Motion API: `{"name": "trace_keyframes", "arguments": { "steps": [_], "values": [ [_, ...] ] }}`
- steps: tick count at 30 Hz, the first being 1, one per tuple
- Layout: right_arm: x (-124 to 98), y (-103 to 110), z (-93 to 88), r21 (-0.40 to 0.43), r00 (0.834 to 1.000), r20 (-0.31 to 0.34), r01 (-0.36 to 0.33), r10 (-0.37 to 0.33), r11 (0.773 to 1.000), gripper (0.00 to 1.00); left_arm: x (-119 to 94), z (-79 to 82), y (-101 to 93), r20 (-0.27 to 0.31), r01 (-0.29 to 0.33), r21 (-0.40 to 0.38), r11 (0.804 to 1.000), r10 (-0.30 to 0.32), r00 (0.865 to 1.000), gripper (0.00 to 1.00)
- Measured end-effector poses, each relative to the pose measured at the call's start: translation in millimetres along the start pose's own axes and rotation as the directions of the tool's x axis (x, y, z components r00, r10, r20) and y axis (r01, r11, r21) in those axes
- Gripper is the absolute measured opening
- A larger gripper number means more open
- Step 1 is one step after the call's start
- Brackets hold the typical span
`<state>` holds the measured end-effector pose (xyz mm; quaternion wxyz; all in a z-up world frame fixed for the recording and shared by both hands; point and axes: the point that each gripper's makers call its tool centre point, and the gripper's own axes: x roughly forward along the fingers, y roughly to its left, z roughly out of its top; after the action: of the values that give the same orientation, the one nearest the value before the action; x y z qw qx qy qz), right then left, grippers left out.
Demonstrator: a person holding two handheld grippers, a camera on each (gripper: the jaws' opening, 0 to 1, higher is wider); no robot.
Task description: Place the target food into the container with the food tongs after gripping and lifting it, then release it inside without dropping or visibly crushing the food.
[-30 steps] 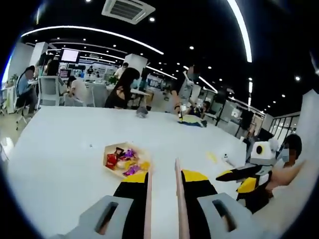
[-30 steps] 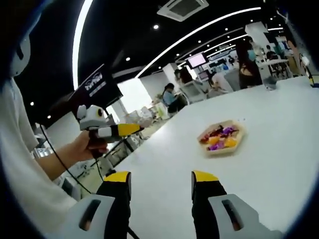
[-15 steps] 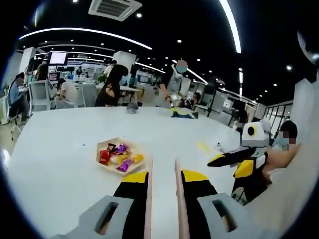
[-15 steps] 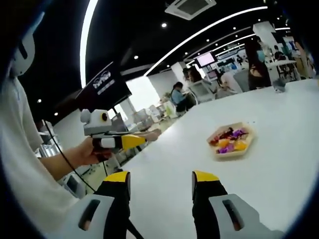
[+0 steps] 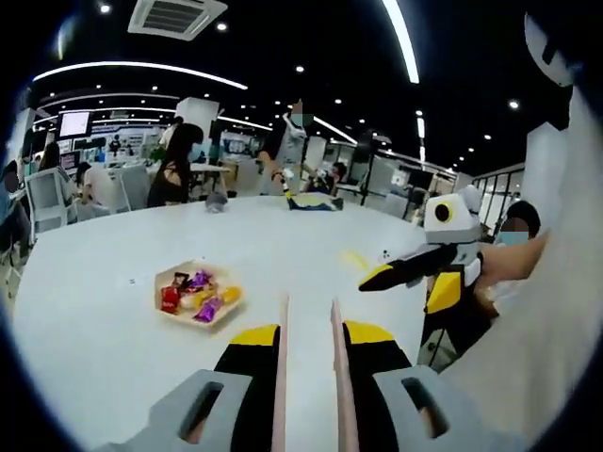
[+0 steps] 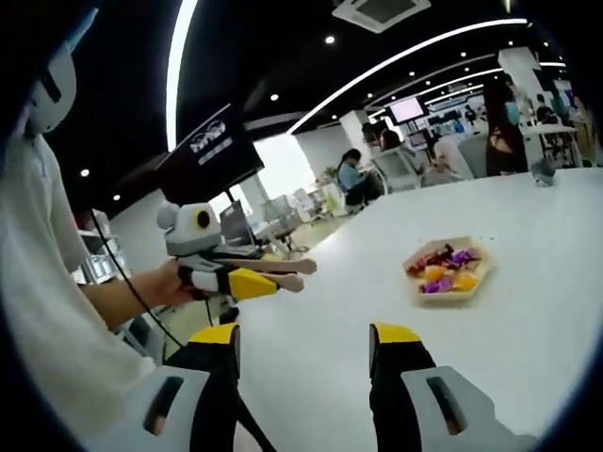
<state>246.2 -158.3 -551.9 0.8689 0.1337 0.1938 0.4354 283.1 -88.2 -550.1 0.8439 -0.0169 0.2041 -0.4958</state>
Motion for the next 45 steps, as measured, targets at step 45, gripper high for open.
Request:
{"name": "trace_keyframes", "arguments": {
  "steps": [45],
  "values": [
    [18, 51, -35.1, -0.267, 0.932, -0.21, -0.344, 0.294, 0.9, 0.35, -4, -38.0, -73.4, -0.088, 0.478, 0.175, 0.861, -0.47, 0.878, 0.23]
  ]
}}
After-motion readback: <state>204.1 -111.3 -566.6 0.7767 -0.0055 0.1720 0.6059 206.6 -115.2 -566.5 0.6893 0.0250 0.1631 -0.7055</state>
